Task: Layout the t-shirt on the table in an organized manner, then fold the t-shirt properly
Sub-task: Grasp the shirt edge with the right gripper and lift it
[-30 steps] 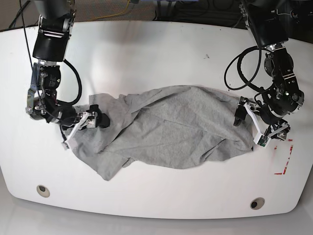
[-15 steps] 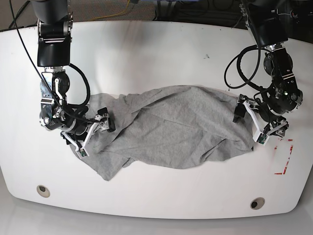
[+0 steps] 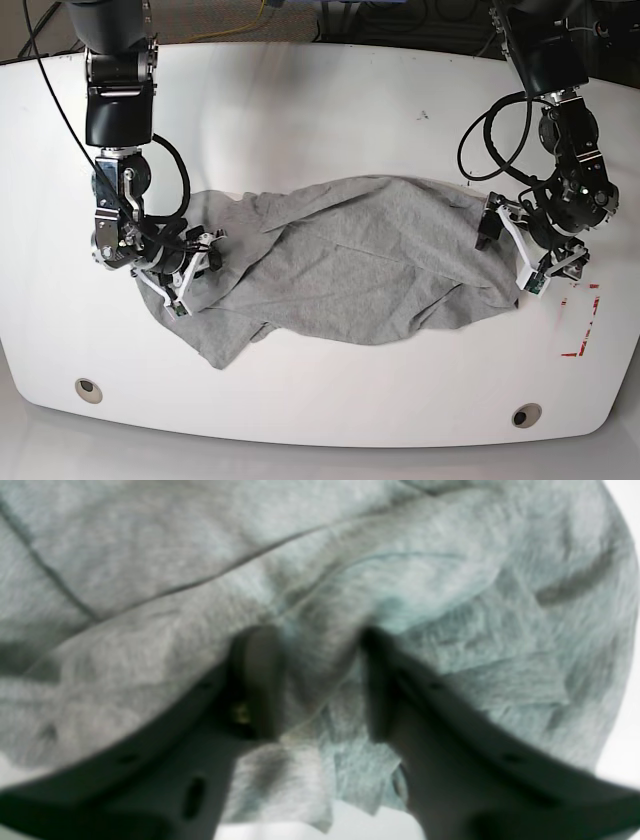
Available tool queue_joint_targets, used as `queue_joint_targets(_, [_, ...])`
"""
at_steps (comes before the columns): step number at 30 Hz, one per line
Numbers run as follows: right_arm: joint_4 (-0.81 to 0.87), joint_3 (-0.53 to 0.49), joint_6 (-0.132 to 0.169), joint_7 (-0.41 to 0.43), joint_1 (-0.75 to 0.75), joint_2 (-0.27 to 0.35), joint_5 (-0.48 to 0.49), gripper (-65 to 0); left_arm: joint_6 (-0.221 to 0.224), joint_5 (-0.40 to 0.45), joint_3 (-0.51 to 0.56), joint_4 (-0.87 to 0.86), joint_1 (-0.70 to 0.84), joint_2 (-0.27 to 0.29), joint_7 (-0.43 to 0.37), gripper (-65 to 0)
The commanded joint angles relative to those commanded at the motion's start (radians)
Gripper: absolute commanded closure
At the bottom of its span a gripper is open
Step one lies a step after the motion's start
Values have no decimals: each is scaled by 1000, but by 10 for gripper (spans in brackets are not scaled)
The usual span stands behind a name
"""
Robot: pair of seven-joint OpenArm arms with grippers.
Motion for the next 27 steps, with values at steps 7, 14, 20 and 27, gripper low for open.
queue_joint_targets(7, [124, 3, -8, -51, -9, 3, 6, 0, 0, 0, 0, -2, 0, 0, 0, -650])
queue_joint_targets(14, [408, 152, -9, -239, -106, -8, 0, 0, 0, 0, 2, -2, 23, 0, 0, -650])
queue_joint_targets(20, [588, 236, -9, -345, -195, -38, 0, 0, 0, 0, 17, 5, 43, -5, 0, -650])
queue_joint_targets(27, [680, 244, -9, -353, -308, -41, 0, 0, 0, -2, -17, 37, 74, -5, 0, -650])
